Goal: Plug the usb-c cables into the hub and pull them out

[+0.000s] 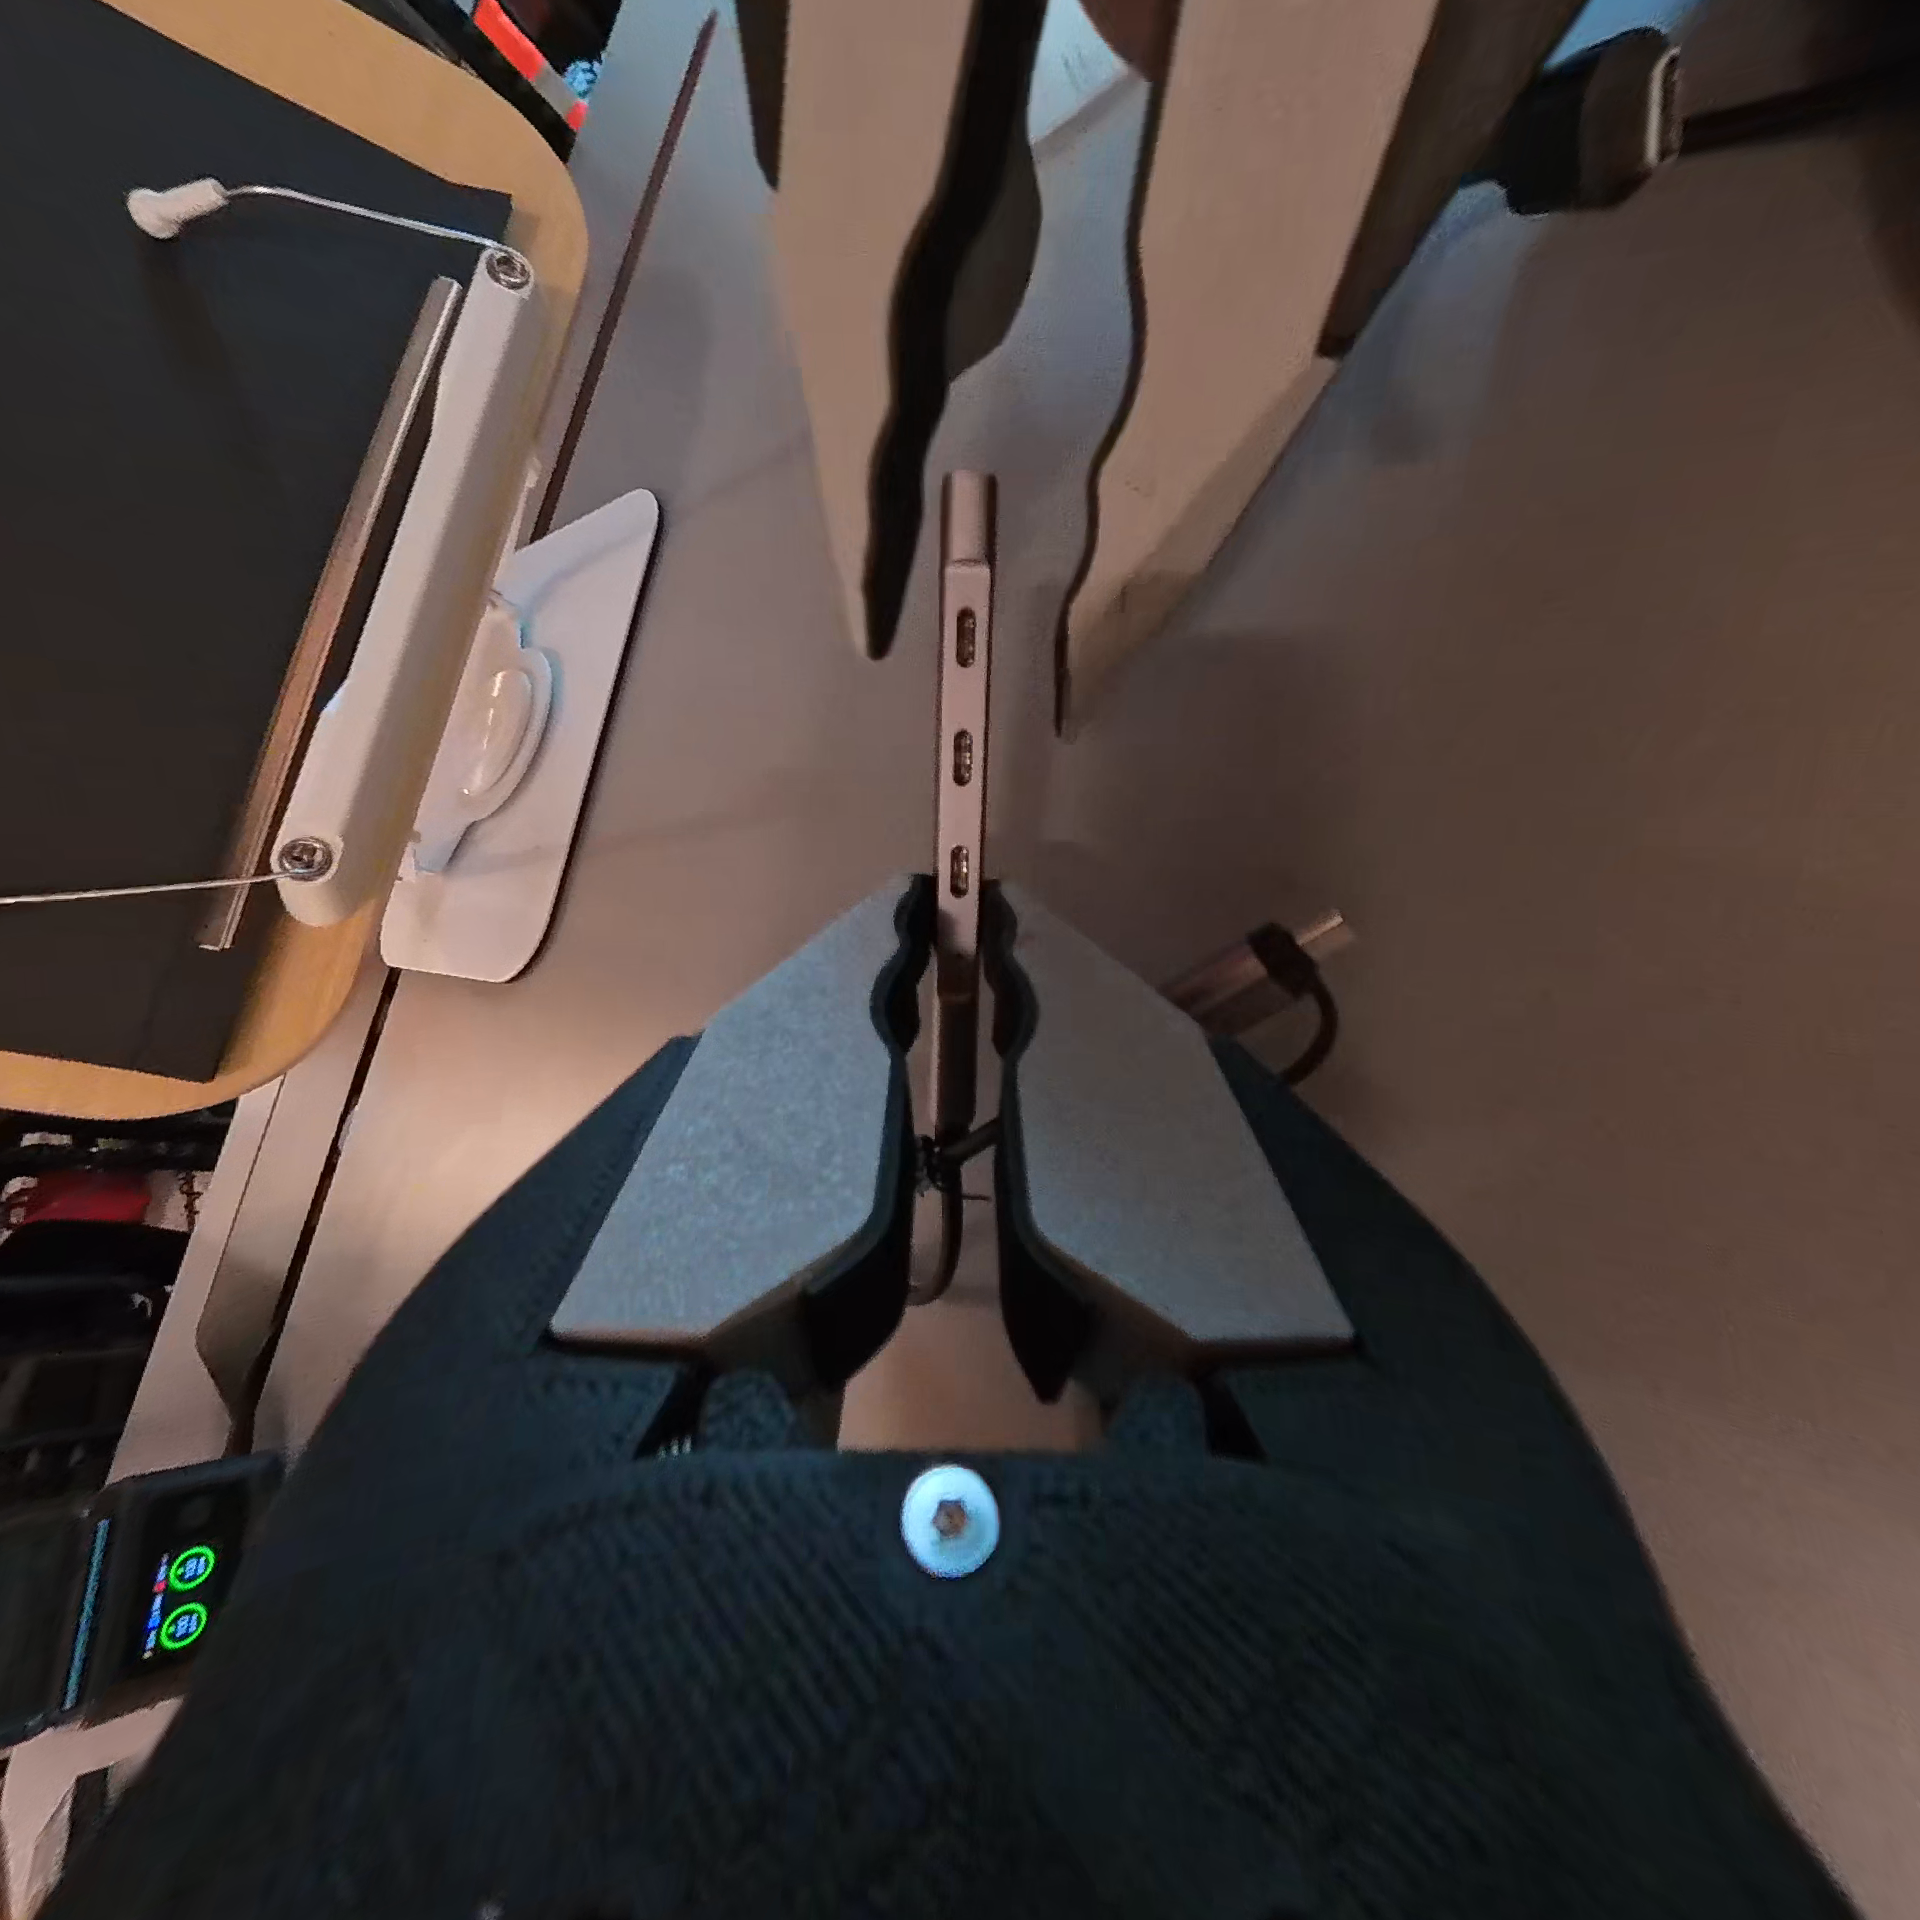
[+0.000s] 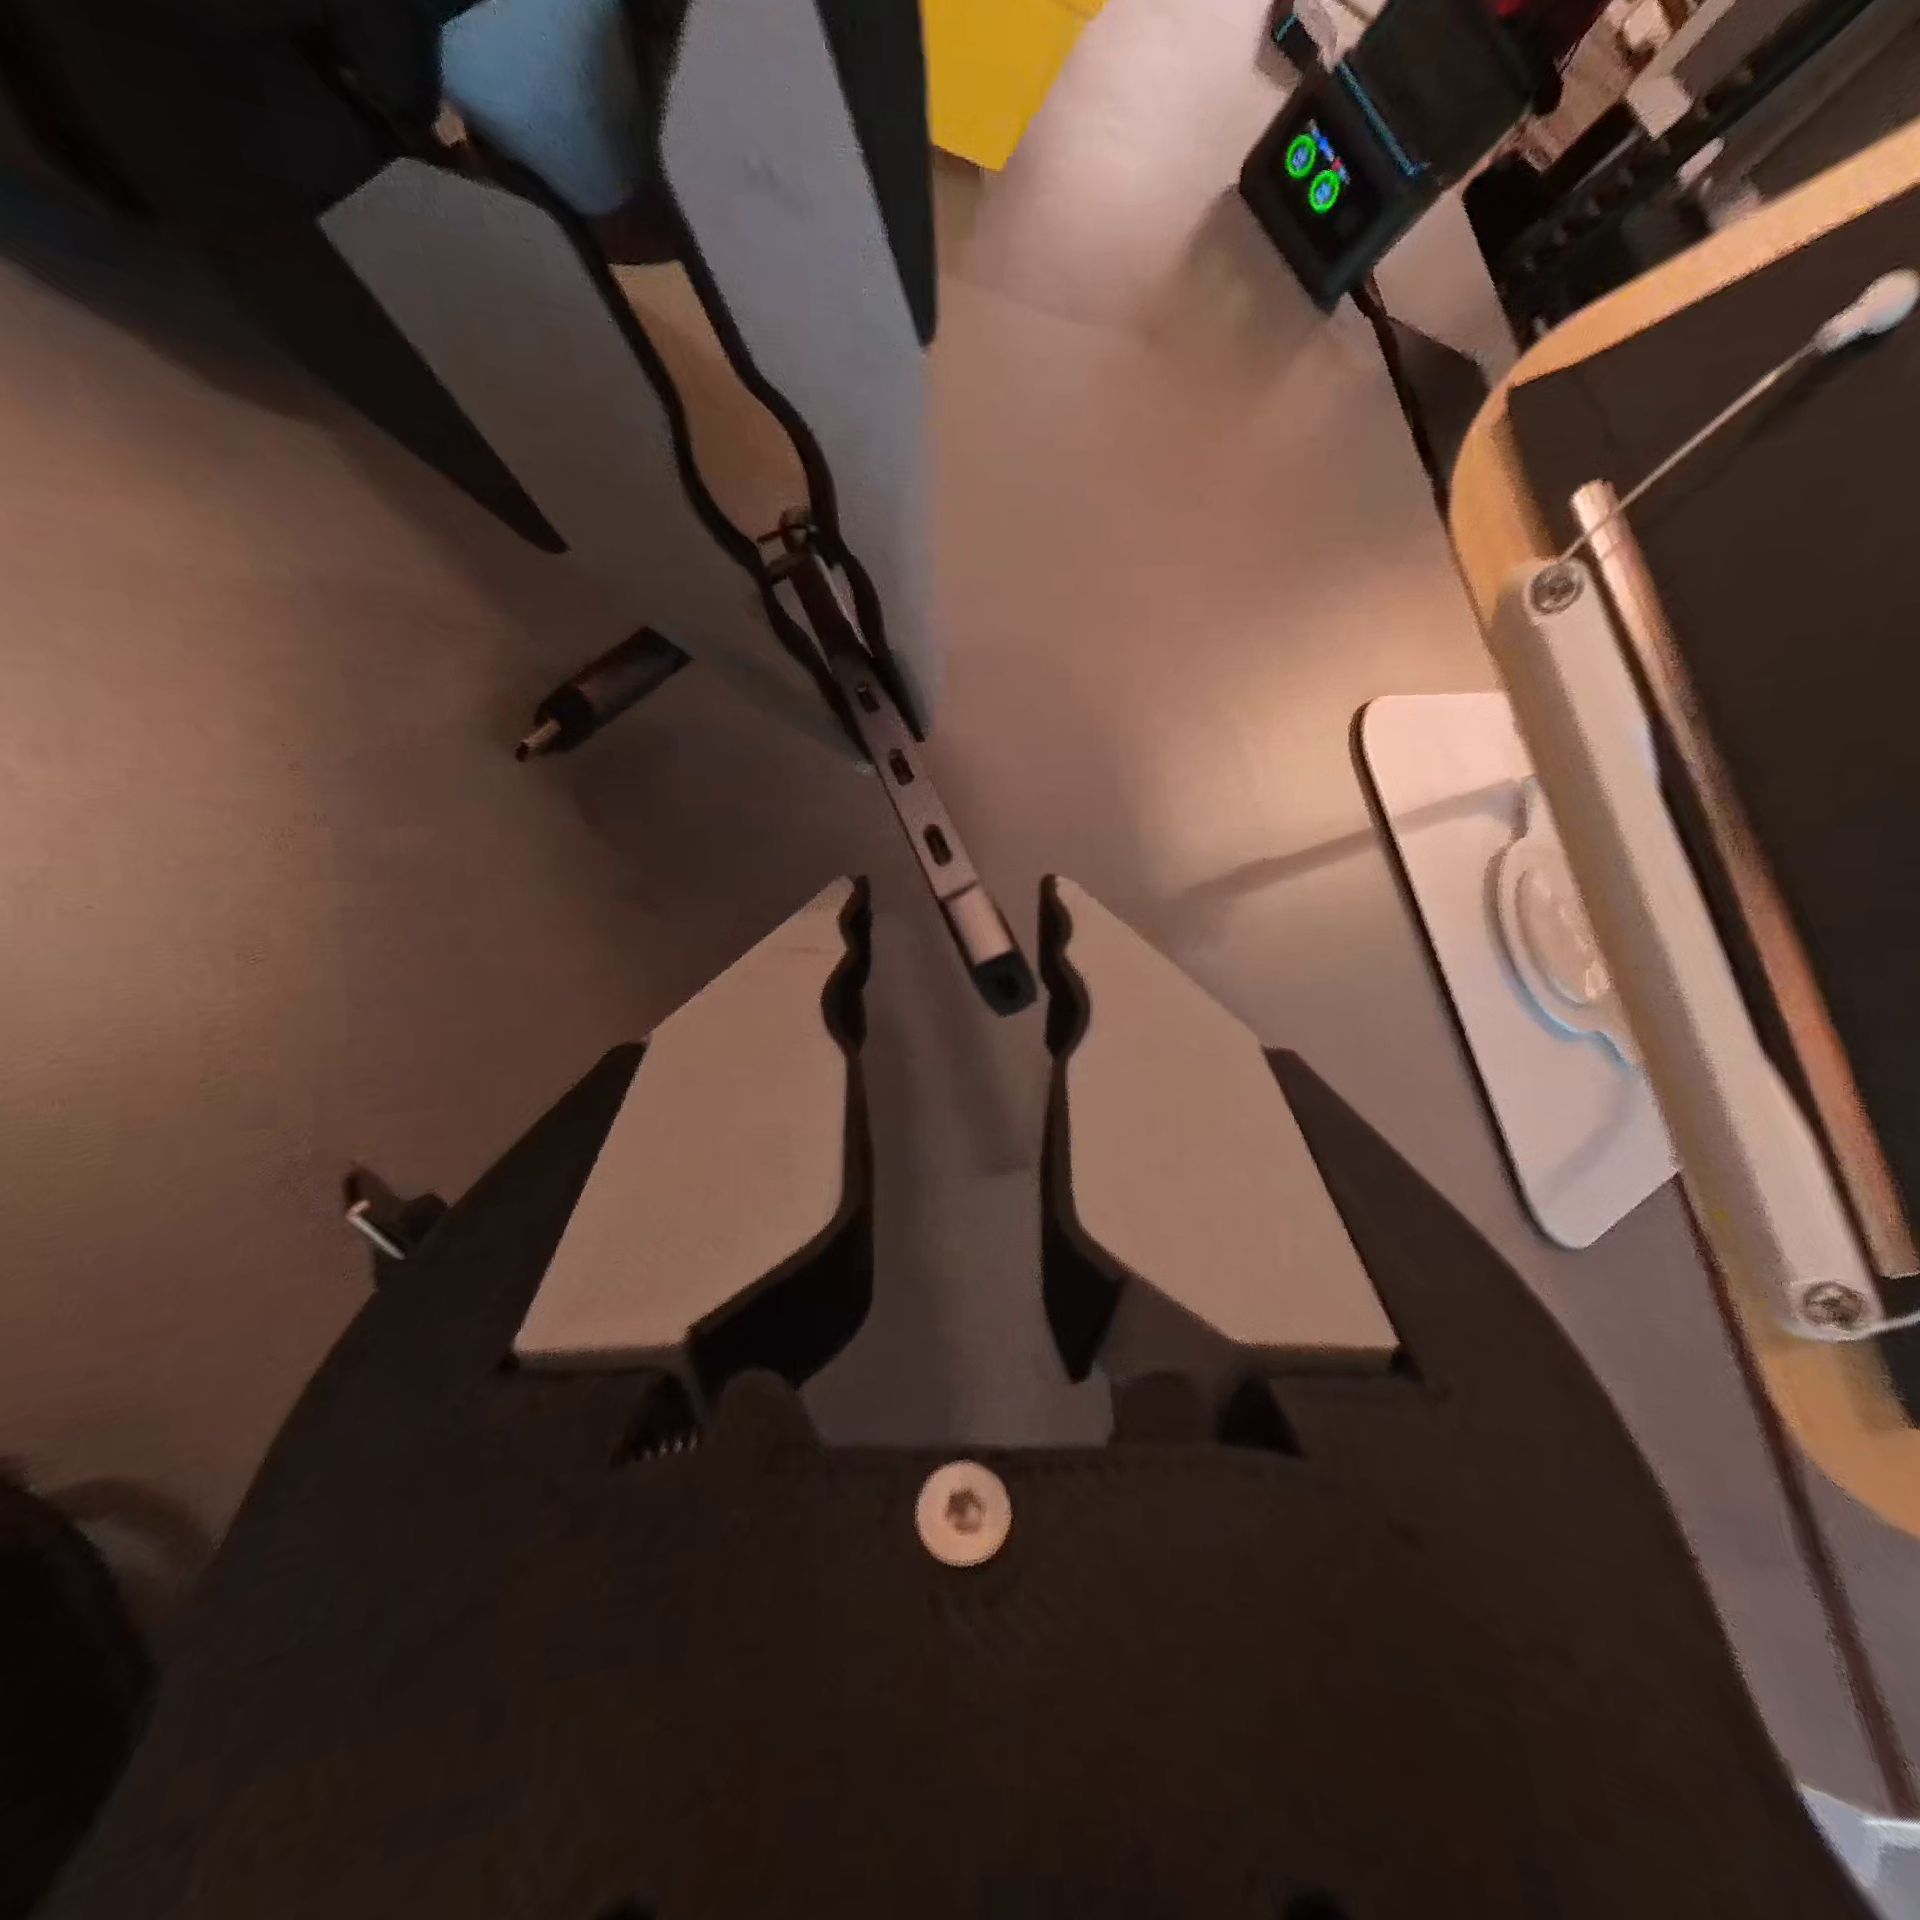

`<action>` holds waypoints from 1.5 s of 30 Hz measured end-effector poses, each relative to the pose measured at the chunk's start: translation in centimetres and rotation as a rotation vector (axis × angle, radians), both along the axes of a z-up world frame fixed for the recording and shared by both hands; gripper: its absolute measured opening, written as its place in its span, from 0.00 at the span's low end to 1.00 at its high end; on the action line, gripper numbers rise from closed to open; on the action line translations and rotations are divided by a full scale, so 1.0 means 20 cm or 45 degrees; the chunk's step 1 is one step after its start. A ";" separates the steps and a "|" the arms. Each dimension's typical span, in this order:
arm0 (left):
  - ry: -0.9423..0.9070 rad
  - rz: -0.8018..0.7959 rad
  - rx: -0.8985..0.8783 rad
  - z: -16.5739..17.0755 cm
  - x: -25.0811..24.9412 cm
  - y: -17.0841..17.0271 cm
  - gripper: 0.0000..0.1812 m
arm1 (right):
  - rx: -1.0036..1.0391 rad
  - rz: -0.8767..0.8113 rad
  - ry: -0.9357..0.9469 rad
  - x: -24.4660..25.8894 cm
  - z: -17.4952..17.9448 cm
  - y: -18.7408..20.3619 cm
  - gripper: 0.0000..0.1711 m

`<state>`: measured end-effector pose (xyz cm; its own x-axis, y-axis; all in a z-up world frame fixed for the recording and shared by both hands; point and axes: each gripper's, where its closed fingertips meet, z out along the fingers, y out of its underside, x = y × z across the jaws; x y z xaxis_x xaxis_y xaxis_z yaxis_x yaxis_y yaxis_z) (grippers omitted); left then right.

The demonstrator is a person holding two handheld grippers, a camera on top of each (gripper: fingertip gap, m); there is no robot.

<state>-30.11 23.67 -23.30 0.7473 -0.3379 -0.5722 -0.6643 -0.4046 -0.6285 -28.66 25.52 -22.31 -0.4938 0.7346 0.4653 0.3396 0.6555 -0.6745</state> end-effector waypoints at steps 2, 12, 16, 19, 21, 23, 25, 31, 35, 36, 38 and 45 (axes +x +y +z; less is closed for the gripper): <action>-0.006 -0.008 -0.004 0.00 0.01 0.00 0.04 | 0.078 0.015 0.040 0.00 0.01 -0.02 0.12; 0.023 -0.036 -0.023 -0.03 0.04 0.01 0.04 | 0.259 0.041 0.042 0.01 -0.03 -0.04 0.06; -0.027 -0.087 0.115 0.07 0.05 0.00 0.04 | 0.243 0.068 0.141 0.01 0.06 -0.03 0.06; -0.098 -0.169 0.201 0.14 0.07 -0.02 0.04 | 0.196 0.145 0.223 0.02 0.12 -0.07 0.06; -0.074 -0.184 0.215 0.14 0.07 -0.03 0.04 | 0.236 0.157 0.233 0.02 0.11 -0.07 0.06; -0.060 -0.182 0.201 0.12 0.07 -0.03 0.04 | 0.279 0.152 0.215 0.03 0.09 -0.07 0.05; -0.060 -0.198 0.187 0.11 0.09 -0.03 0.04 | 0.296 0.154 0.185 0.05 0.08 -0.07 0.05; -0.125 -0.188 0.206 0.13 0.09 -0.03 0.04 | 0.220 0.156 0.186 0.05 0.10 -0.08 0.04; -0.300 -0.117 0.143 0.11 0.02 -0.03 0.10 | 0.150 0.180 0.207 0.05 0.12 -0.09 0.04; -0.323 -0.115 0.144 0.11 0.02 -0.04 0.11 | 0.126 0.188 0.216 0.05 0.13 -0.10 0.04; -0.348 -0.143 0.163 0.12 0.03 -0.04 0.12 | 0.084 0.213 0.226 0.06 0.15 -0.11 0.04; -0.203 -0.192 0.167 0.10 0.06 -0.05 0.06 | -0.012 0.333 0.254 0.11 0.18 -0.16 0.04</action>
